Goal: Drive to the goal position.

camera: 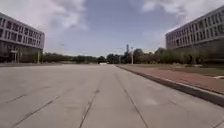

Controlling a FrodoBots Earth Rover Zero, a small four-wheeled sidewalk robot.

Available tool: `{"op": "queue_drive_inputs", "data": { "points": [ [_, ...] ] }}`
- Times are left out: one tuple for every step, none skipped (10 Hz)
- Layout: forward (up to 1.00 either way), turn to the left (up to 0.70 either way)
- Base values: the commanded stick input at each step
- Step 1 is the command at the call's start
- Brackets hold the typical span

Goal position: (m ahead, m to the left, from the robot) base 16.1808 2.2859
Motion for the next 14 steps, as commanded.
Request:
{"op": "queue_drive_inputs", "data": {
  "points": [
    [1.0,0.0],
    [1.0,0.0],
    [1.0,0.0],
    [1.0,0.0],
    [1.0,0.0],
    [1.0,0.0],
    [1.0,0.0],
    [1.0,0.0],
    [1.0,0.0],
    [1.0,0.0],
    [1.0,0.0],
    [1.0,0.0],
    [1.0,0.0],
    [1.0,0.0]
  ]
}}
